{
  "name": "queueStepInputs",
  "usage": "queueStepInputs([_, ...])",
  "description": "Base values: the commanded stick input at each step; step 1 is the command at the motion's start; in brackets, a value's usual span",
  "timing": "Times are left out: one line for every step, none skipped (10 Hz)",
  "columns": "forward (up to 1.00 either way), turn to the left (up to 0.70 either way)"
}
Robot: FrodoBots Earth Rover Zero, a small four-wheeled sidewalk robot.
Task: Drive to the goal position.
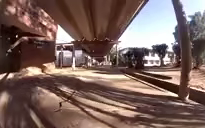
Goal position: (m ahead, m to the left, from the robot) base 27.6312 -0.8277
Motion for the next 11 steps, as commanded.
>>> queueStepInputs([0.85, 0.00])
queueStepInputs([0.85, 0.00])
queueStepInputs([0.85, 0.00])
queueStepInputs([0.85, 0.00])
queueStepInputs([0.85, 0.00])
queueStepInputs([0.85, 0.00])
queueStepInputs([0.85, 0.00])
queueStepInputs([0.85, 0.00])
queueStepInputs([0.85, 0.00])
queueStepInputs([0.85, 0.00])
queueStepInputs([0.85, 0.00])
